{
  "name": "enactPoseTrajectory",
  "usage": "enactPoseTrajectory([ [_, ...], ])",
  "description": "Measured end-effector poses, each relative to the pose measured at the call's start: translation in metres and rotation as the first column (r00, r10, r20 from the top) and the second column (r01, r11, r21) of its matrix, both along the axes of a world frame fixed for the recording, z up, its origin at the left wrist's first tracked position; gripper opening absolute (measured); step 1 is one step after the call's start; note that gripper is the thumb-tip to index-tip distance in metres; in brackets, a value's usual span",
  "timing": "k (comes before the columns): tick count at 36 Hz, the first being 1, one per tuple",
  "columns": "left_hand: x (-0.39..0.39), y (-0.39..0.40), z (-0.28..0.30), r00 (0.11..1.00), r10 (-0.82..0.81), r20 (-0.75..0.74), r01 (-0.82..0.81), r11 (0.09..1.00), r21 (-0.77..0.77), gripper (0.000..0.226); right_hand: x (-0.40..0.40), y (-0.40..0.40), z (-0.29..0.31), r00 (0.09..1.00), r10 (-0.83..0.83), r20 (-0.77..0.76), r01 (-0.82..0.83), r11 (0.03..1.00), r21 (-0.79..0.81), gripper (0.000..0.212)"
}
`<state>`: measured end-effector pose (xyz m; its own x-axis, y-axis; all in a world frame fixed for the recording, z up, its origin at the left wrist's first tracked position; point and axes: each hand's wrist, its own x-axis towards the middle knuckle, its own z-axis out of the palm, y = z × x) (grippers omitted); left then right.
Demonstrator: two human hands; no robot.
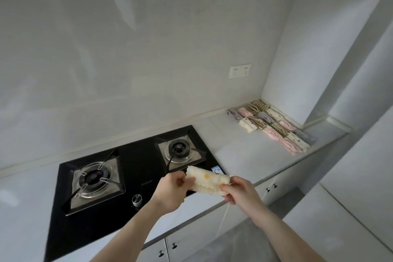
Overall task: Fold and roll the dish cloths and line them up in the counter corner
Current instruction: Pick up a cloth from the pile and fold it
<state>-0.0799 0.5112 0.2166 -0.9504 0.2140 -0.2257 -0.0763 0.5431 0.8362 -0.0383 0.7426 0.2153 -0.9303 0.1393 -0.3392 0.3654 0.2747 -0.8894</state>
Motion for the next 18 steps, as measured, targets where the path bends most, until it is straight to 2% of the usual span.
enactPoseTrajectory([
  [7, -0.050, 0.041, -0.008, 1.000, -0.019, 0.020, 0.020, 0.998, -0.053, 0.048, -0.043, 0.042, -0.006, 0.998, 0.033, 0.055, -0.033, 0.999, 0.007, 0.011],
  [13, -0.110, 0.088, -0.024, 0.997, -0.058, 0.052, 0.061, 0.995, -0.076, 0.051, -0.087, 0.075, -0.022, 0.988, -0.041, 0.147, 0.047, 0.998, -0.039, 0.018],
  [18, -0.154, 0.137, -0.033, 0.991, -0.117, 0.059, 0.125, 0.978, -0.167, 0.056, -0.122, 0.117, -0.028, 0.972, -0.127, 0.198, 0.126, 0.992, 0.017, 0.013],
])
